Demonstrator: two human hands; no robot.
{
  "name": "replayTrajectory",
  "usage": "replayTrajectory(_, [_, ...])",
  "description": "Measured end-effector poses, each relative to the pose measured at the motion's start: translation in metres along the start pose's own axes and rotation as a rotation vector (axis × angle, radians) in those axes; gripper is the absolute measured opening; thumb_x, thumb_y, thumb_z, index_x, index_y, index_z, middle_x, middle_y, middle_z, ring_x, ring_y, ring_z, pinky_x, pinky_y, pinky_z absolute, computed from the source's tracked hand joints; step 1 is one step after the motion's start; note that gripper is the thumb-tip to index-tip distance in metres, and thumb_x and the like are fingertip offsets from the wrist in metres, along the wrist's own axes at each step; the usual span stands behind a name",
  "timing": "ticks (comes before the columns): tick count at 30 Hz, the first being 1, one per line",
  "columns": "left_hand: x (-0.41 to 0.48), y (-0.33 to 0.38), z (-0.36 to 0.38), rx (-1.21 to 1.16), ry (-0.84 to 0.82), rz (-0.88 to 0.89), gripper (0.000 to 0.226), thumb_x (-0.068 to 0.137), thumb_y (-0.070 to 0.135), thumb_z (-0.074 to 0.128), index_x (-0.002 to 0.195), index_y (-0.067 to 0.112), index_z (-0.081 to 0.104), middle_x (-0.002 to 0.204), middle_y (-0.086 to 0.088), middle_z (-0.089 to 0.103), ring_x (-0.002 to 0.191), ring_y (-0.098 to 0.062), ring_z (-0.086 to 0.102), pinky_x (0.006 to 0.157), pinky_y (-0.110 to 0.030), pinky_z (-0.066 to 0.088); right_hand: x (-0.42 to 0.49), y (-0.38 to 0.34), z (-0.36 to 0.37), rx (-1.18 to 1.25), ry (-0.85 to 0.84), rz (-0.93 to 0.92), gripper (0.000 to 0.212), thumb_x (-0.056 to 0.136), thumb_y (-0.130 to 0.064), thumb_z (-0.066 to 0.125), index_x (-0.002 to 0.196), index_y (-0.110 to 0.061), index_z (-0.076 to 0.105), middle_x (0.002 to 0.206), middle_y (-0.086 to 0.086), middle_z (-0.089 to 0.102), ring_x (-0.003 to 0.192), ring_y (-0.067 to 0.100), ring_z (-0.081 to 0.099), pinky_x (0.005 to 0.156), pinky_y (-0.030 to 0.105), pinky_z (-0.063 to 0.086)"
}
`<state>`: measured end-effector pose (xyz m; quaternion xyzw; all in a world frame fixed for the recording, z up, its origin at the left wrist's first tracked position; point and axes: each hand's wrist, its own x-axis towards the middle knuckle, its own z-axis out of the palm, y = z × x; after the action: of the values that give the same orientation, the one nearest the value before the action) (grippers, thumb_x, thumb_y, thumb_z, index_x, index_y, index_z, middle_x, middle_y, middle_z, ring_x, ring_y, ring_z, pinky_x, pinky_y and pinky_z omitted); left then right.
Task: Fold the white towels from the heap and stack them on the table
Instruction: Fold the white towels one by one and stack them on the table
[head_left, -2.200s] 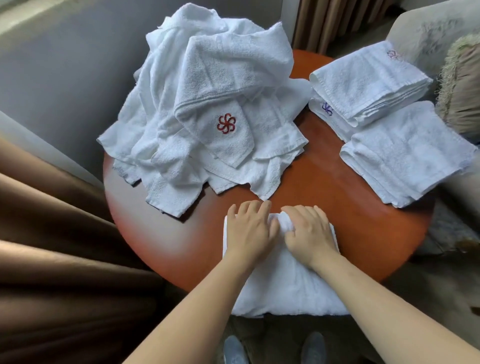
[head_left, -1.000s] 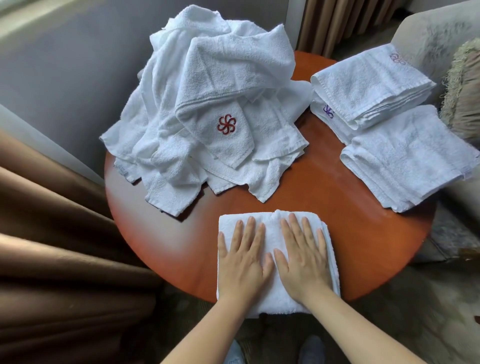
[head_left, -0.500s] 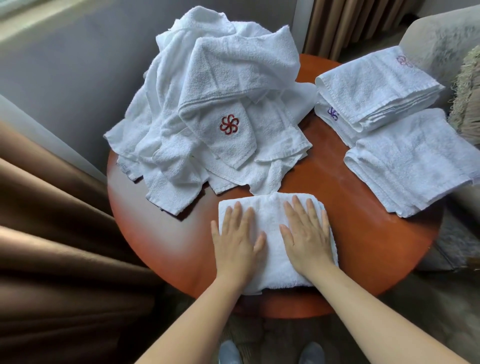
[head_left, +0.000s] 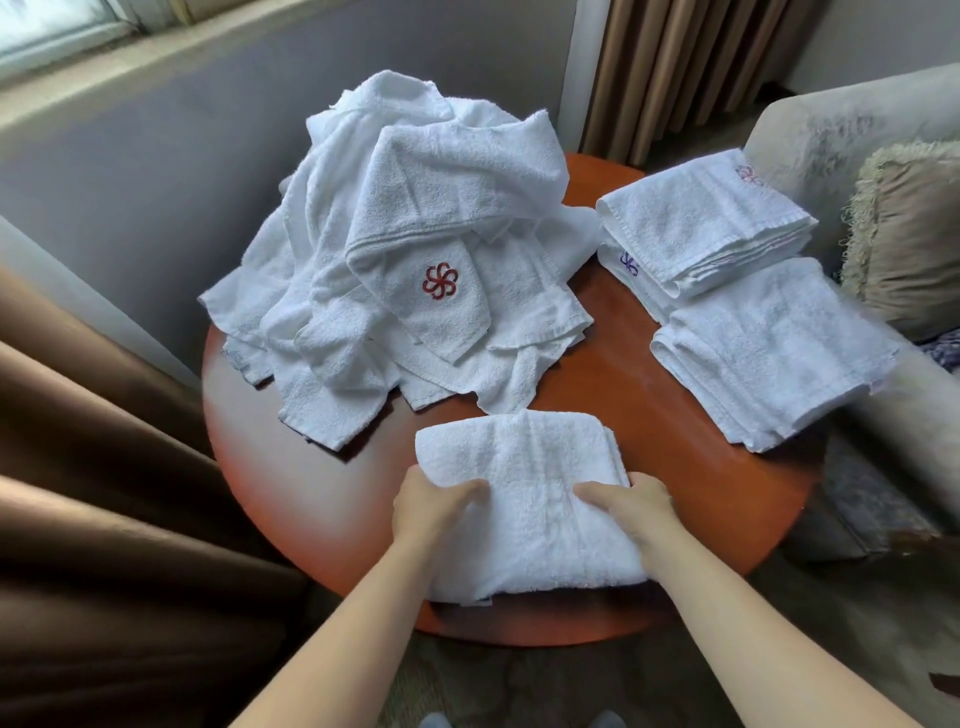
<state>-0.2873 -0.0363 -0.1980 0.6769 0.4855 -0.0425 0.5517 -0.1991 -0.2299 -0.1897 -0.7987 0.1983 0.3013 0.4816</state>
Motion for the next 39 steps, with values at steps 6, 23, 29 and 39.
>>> replayTrajectory(6, [-0.005, 0.007, -0.003, -0.291, -0.170, -0.098, 0.039, 0.063, 0.028, 0.079, 0.098, 0.016, 0.067, 0.094, -0.006, 0.072, 0.089, -0.027, 0.068, 0.085, -0.043, 0.055, -0.002, -0.005, -0.004, 0.139, -0.142, 0.003, 0.037, 0.075, -0.017, 0.078, 0.108, -0.013, 0.062, 0.102, 0.011, 0.069, 0.089, 0.032, 0.069, 0.080, 0.050, 0.057])
replayTrajectory(23, [-0.040, 0.100, 0.019, -0.578, -0.732, -0.054, 0.041, 0.067, 0.020, 0.066, 0.106, 0.007, 0.067, 0.095, -0.015, 0.071, 0.080, -0.031, 0.069, 0.071, -0.038, 0.054, -0.030, -0.079, -0.113, 0.255, -0.053, -0.280, 0.026, 0.083, -0.009, 0.070, 0.107, -0.016, 0.061, 0.106, 0.007, 0.069, 0.096, 0.027, 0.068, 0.086, 0.049, 0.055])
replayTrajectory(29, [-0.048, 0.140, 0.082, -0.693, -0.722, 0.009, 0.055, 0.068, 0.014, 0.069, 0.122, 0.009, 0.060, 0.108, -0.016, 0.071, 0.091, -0.034, 0.070, 0.068, -0.044, 0.057, 0.007, -0.114, -0.185, 0.192, -0.047, -0.337, 0.025, 0.083, -0.011, 0.071, 0.106, -0.017, 0.062, 0.104, 0.007, 0.070, 0.093, 0.027, 0.069, 0.079, 0.044, 0.057])
replayTrajectory(39, [-0.058, 0.203, 0.208, -0.787, -0.622, 0.166, 0.066, 0.065, 0.006, 0.068, 0.129, 0.012, 0.052, 0.120, -0.017, 0.066, 0.107, -0.039, 0.064, 0.084, -0.053, 0.055, 0.106, -0.165, -0.293, 0.105, -0.150, -0.366, 0.021, 0.086, -0.001, 0.065, 0.097, -0.017, 0.059, 0.102, 0.010, 0.066, 0.089, 0.031, 0.066, 0.076, 0.042, 0.055])
